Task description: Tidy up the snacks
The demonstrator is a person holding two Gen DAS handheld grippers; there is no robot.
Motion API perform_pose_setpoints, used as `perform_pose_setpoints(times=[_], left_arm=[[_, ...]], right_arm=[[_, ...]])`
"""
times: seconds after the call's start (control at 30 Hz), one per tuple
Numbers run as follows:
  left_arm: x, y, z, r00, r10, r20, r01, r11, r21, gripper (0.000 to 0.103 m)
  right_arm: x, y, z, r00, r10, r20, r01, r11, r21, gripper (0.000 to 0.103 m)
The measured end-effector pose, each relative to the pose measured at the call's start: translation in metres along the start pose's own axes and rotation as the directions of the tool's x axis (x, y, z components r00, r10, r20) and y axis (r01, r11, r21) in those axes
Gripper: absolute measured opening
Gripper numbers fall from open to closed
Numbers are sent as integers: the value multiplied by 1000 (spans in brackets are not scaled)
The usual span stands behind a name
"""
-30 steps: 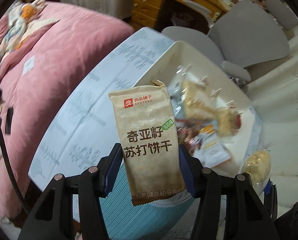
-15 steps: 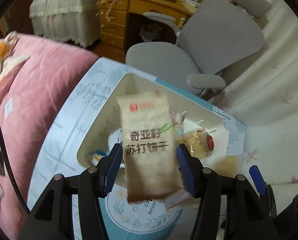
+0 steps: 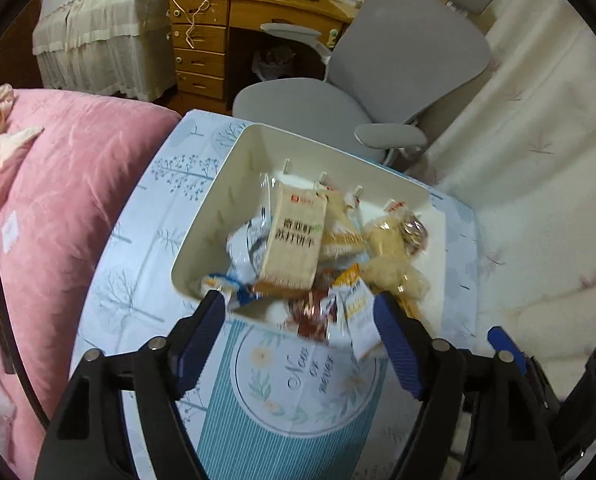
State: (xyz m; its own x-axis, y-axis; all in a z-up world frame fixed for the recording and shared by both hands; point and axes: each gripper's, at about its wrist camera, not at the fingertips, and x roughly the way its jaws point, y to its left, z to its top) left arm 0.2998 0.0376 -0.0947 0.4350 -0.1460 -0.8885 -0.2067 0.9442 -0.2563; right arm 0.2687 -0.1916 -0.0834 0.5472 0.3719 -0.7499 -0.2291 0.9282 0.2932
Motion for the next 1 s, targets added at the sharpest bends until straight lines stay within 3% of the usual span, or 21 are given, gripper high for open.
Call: perform_pose_setpoints(times=[0.17, 0.3, 0.53, 0.8, 1.0], left_arm=[[-21, 31, -35, 1000, -26, -14, 27, 998, 58, 78], [-38, 59, -69, 995, -91, -38, 95, 989, 114, 79], [-78, 101, -110, 997, -75, -29, 78, 991, 108, 79], [-118, 105, -123, 996, -82, -21, 84, 989, 121, 80], [-149, 74, -135, 993, -117, 10, 112, 966, 232, 80]], right_arm=[[-28, 26, -37, 999, -36, -20, 37, 996, 80, 94], [-46, 54, -74, 996, -87, -30, 90, 989, 117, 96], [-70, 92, -136, 982, -137, -127, 160, 968, 193, 99], [-118, 111, -143, 965, -233, -117, 249, 957, 148, 103], [-152, 127, -138, 966, -225, -129, 237, 968, 85, 103]])
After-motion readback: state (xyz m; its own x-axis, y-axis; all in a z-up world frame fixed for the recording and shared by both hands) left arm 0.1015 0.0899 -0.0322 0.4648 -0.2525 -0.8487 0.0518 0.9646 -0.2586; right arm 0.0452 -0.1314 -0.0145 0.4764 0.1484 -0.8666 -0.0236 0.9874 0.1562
